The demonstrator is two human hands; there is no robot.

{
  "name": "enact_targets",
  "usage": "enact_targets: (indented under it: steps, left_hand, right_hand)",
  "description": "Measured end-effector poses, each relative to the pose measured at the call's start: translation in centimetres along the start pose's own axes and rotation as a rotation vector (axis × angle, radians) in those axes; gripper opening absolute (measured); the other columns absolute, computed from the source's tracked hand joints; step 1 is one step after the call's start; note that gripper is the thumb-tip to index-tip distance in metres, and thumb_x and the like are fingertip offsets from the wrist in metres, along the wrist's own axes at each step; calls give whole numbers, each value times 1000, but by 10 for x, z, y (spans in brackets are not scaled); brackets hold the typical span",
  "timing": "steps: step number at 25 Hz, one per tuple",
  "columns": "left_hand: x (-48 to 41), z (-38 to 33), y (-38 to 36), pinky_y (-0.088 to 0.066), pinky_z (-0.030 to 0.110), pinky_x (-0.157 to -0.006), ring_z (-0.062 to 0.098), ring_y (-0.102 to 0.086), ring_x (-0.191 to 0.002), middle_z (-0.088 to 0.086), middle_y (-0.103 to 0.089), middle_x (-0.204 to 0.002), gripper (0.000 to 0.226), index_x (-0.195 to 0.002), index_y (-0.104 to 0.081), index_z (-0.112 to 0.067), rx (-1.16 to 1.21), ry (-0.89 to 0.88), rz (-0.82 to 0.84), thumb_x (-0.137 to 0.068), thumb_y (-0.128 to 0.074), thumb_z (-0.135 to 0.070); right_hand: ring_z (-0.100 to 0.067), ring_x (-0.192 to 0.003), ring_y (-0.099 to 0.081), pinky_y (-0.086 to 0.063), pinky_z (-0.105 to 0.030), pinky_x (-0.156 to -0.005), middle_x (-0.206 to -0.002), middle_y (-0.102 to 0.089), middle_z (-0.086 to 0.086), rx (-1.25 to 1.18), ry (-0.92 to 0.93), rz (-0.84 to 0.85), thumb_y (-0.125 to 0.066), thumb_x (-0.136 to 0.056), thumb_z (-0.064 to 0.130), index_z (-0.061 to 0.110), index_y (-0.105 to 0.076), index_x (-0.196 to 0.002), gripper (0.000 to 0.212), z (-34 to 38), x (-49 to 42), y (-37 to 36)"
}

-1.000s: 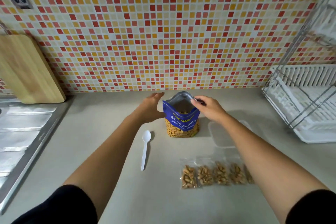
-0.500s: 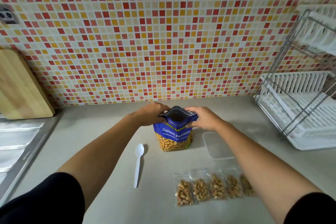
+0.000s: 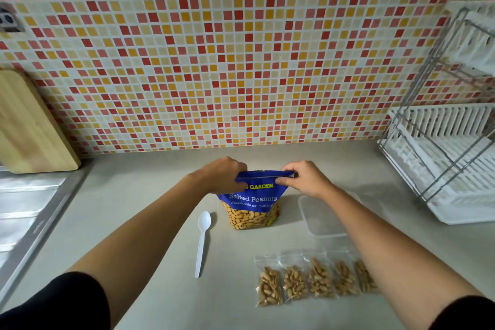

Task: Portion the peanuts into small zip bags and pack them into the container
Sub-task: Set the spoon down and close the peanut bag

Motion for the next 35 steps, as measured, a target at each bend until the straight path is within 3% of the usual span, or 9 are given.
enact_targets:
  steps: [5,9,14,18,23,30,35]
  left_hand:
    - [-8,-16,-2,-41,27,-65,15,-51,-81,11,-66,-106,27,-112,-58,-9,-11,8,-59,-93,-49,-27]
    - [-17,-34,-2,-43,26,-65,20,-58,-90,10,-66,-110,29,-118,-54,-12,16,1,-99,-95,-46,-27]
    - [-25,-45,-1,-41,27,-62,18,-54,-78,10,-66,-99,26,-111,-58,-11,56,4,-153,-94,-47,-28]
    - [-37,-61,-4,-52,34,-74,25,-61,-90,12,-66,-103,24,-109,-57,-8,52,-30,-200,-97,-44,-24]
    - [-41,-63,-10,-43,34,-71,28,-59,-86,13,-63,-100,19,-102,-55,-6,-20,5,-265,-97,-41,-18]
    - [-19,-35,-12,-38,33,-85,20,-52,-99,3,-63,-105,29,-109,-56,-14,-110,-59,-395,-99,-36,-32]
    - [1,-10,-11,-37,37,-84,21,-52,-100,1,-66,-104,32,-106,-60,-14,-192,-59,-511,-96,-41,-37]
  right_hand:
    - [-13,-86,-64,-53,-32,-75,-93,-71,-3,22,11,6,-69,-83,27,14,-70,-101,22,-2,3,2]
    - [-12,-86,-61,-51,-28,-71,-94,-71,-4,27,15,11,-69,-84,24,15,-70,-102,21,-1,2,5]
    - [-14,-82,-62,-49,-26,-70,-94,-71,-5,7,4,-10,-64,-87,18,16,-70,-104,18,-5,5,7]
    - [-16,-81,-60,-44,-26,-69,-94,-71,-6,57,11,-21,-63,-88,18,15,-70,-103,17,-3,4,6]
    - [-18,-78,-58,-45,-27,-71,-91,-72,-8,93,-6,-79,-65,-85,18,14,-73,-97,15,-4,1,7]
    - [-13,-82,-59,-50,-28,-73,-96,-73,-6,115,29,-58,-67,-85,20,14,-72,-103,20,-1,1,7]
    - [-16,-83,-63,-53,-33,-77,-93,-73,-6,106,32,-61,-67,-85,22,13,-72,-100,18,-3,1,8]
Point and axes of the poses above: each hand's wrist, its own x-axis away from the middle knuckle, its own y-axis out of the back of the hand, z = x × y, the point moved 5 cm from there along -x, towards the middle knuckle
